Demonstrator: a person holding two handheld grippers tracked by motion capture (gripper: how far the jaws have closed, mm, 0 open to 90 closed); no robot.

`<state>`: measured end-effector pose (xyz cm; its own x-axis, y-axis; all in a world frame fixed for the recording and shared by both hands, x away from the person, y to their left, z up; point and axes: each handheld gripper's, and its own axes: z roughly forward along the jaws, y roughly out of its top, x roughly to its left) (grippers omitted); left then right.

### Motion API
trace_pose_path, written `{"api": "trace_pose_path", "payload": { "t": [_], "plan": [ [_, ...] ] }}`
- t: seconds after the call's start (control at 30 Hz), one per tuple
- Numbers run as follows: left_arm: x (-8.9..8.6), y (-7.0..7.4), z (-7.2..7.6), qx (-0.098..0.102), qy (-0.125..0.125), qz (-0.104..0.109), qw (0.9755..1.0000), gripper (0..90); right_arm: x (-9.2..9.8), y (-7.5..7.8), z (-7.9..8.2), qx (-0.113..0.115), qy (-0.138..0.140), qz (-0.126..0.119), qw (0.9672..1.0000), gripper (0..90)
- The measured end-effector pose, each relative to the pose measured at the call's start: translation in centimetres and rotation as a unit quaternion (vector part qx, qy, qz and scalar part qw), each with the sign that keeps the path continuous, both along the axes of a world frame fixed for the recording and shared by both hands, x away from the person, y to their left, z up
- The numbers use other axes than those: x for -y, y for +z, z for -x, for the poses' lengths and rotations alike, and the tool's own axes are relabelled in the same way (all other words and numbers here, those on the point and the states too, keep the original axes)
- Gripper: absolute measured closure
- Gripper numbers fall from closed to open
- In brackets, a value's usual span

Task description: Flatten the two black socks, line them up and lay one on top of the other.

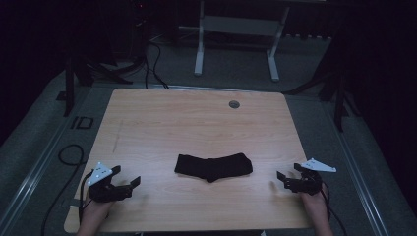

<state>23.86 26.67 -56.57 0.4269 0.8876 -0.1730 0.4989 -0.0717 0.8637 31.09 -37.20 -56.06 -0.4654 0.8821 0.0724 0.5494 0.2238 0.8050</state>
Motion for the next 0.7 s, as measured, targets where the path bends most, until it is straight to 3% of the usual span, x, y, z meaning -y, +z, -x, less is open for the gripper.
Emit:
{"api": "trace_pose_path", "payload": {
  "t": [0.1, 0.37, 0.57, 0.7],
  "plan": [
    [-0.6, -0.1, 0.3, -0.003, 0.006, -0.004, 1.0000, 7.7, 0.4, 0.0, 0.2, 0.007, -0.014, -0.002, 0.9999, 12.6],
    [-1.5, -0.3, 0.9, -0.008, 0.010, 0.008, 0.9999, 7.7, 1.5, 0.0, 0.5, 0.017, -0.051, -0.009, 0.9985, 13.2],
    [-1.7, -0.3, 1.2, 0.001, 0.022, 0.016, 0.9996, 7.7, 1.9, 0.1, 0.5, 0.019, -0.057, -0.021, 0.9980, 13.2],
    [-1.6, -0.4, 1.4, 0.004, 0.022, 0.014, 0.9996, 7.7, 1.9, 0.0, 0.3, 0.017, -0.058, -0.015, 0.9980, 13.2]
  ]
}}
